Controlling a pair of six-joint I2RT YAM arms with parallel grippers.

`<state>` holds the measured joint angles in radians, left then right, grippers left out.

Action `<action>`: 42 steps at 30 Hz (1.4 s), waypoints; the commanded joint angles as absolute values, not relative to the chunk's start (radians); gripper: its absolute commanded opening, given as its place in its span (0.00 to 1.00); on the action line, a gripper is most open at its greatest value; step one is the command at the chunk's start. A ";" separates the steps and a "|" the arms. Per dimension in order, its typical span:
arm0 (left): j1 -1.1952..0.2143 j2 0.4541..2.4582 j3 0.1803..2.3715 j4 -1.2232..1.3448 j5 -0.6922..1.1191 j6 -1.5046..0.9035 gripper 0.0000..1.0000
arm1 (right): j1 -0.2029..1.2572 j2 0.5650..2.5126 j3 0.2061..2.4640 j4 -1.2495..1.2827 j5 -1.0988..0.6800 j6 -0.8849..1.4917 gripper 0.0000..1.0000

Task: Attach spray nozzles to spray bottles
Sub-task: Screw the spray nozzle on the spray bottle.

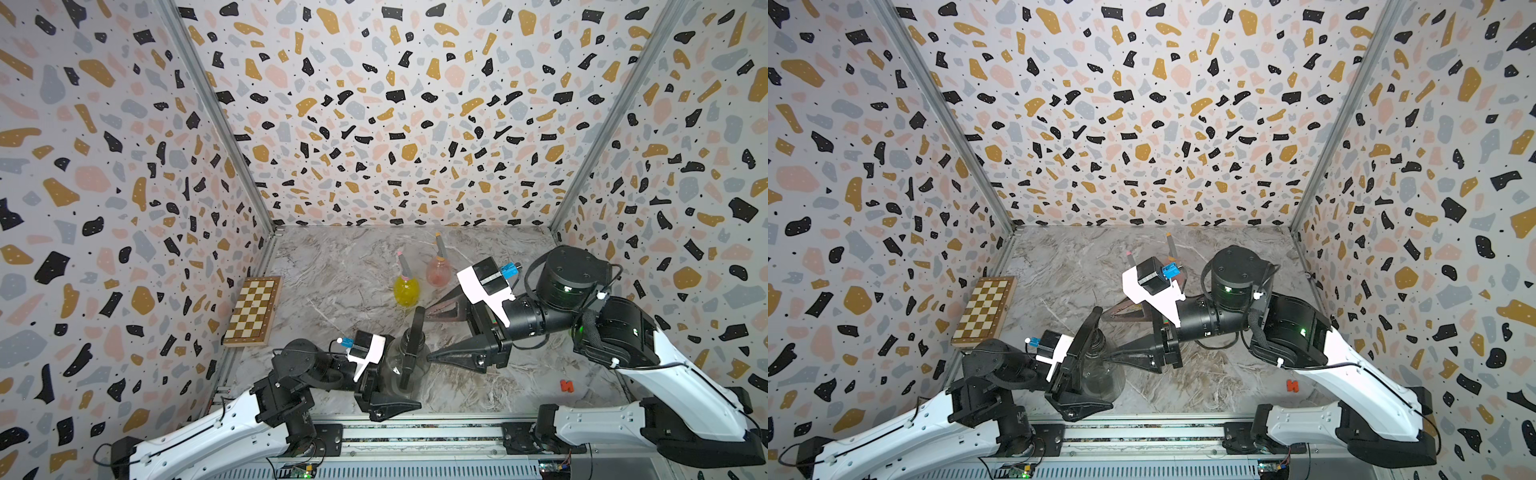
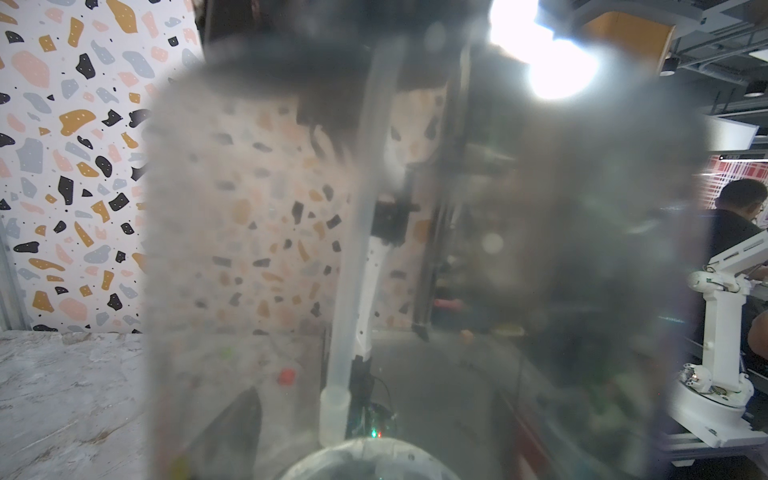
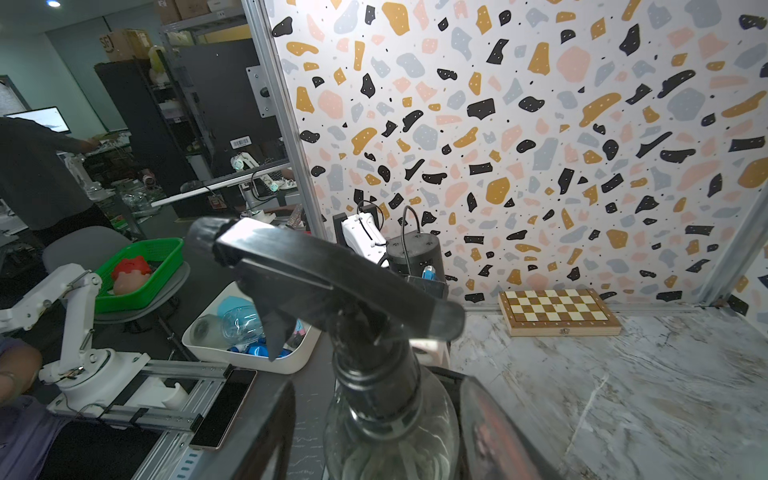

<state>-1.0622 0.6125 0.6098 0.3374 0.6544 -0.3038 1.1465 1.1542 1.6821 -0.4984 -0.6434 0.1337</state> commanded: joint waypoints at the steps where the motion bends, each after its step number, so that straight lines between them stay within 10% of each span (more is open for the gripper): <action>1: -1.060 0.600 0.627 0.402 0.669 -0.309 0.00 | 1.143 1.162 1.700 -0.466 -0.678 0.144 0.62; 42: -1.060 0.559 0.678 0.335 0.442 -0.267 0.00 | 1.216 1.134 1.540 -0.392 -0.523 0.188 0.25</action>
